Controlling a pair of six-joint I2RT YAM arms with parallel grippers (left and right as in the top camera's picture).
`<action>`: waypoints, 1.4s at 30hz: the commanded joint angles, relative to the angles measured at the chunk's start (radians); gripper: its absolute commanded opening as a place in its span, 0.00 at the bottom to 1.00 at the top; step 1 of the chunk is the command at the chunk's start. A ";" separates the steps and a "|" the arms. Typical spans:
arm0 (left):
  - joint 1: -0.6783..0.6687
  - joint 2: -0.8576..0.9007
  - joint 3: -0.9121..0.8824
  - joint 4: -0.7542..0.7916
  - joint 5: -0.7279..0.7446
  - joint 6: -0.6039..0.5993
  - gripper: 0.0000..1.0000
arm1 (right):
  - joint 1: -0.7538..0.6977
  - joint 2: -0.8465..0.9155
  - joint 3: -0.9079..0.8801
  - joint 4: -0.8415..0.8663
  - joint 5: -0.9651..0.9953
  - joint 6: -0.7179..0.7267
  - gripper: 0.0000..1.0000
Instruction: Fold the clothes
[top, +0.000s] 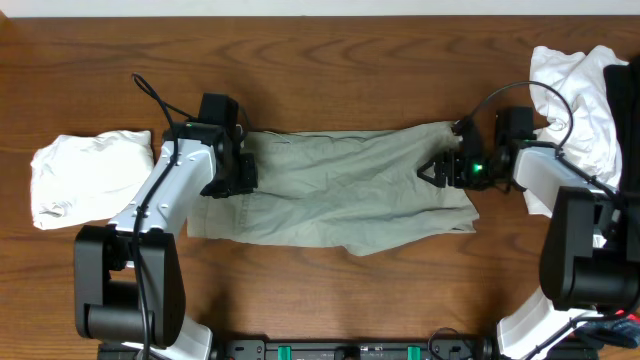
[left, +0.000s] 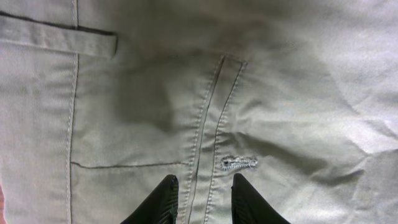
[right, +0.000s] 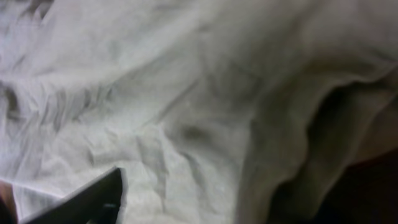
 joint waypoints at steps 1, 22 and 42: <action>0.005 -0.019 -0.007 -0.014 0.003 -0.002 0.30 | 0.008 0.059 -0.040 -0.012 0.069 0.051 0.42; 0.005 -0.364 -0.007 -0.042 0.021 -0.001 0.31 | -0.261 -0.211 0.271 -0.439 0.231 -0.018 0.01; 0.168 -0.371 -0.007 -0.042 -0.047 -0.040 0.30 | 0.409 -0.316 0.401 -0.453 0.275 0.327 0.01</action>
